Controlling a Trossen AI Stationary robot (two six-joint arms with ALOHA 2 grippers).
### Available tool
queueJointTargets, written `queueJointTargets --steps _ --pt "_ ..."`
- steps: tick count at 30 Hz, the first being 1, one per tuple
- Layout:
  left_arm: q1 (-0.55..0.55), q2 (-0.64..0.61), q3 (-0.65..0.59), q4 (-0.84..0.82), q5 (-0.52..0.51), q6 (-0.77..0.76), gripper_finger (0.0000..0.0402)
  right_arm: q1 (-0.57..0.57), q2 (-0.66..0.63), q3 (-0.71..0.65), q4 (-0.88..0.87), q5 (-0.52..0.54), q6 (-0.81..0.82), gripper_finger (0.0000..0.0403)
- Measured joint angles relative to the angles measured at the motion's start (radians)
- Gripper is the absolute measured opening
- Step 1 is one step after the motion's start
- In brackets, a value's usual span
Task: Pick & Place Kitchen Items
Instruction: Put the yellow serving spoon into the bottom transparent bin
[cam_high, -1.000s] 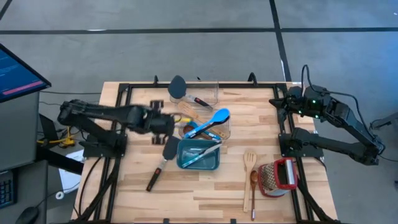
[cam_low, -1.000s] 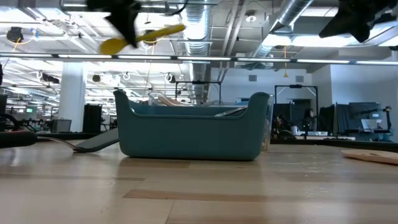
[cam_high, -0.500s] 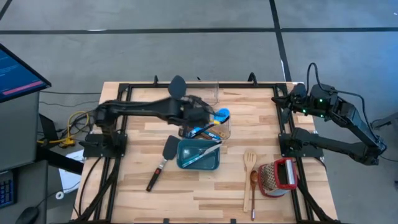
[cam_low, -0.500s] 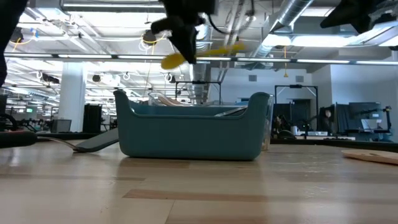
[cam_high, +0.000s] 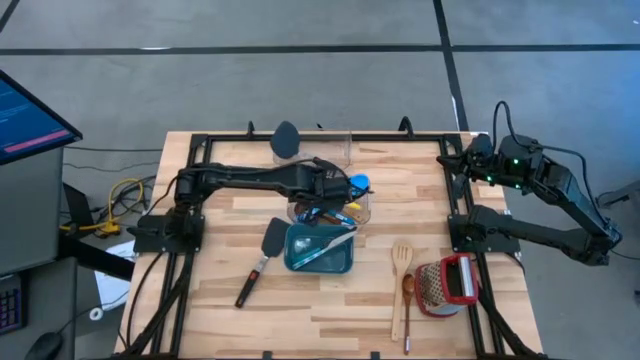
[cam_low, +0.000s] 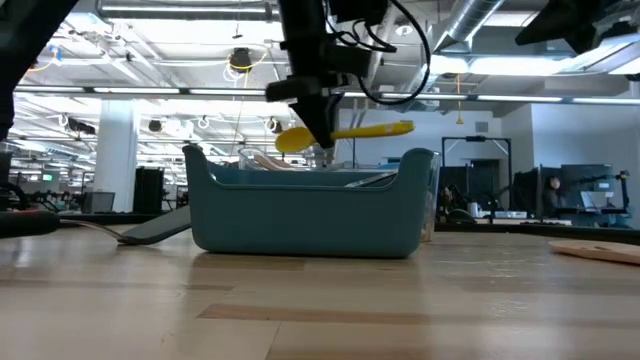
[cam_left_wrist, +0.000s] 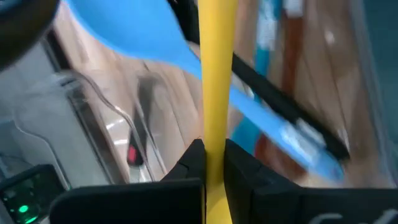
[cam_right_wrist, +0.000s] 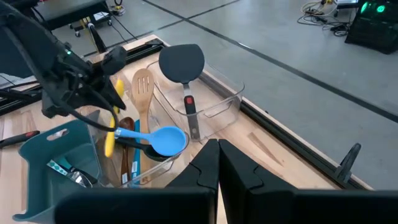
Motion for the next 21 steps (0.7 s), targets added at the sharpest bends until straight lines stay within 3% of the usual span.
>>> queueJointTargets --steps 3,8,21 --pt "0.014 0.002 0.000 0.035 0.008 -0.030 0.0007 0.000 0.000 0.000 0.000 0.000 0.000 0.0000" --pt "0.033 0.008 0.000 0.039 0.104 -0.059 0.0007 0.000 0.000 0.000 -0.007 0.000 0.000 0.0000" --pt "0.032 0.011 -0.097 0.059 0.129 -0.132 0.0007 0.000 0.000 0.000 -0.074 0.000 0.001 0.0000"
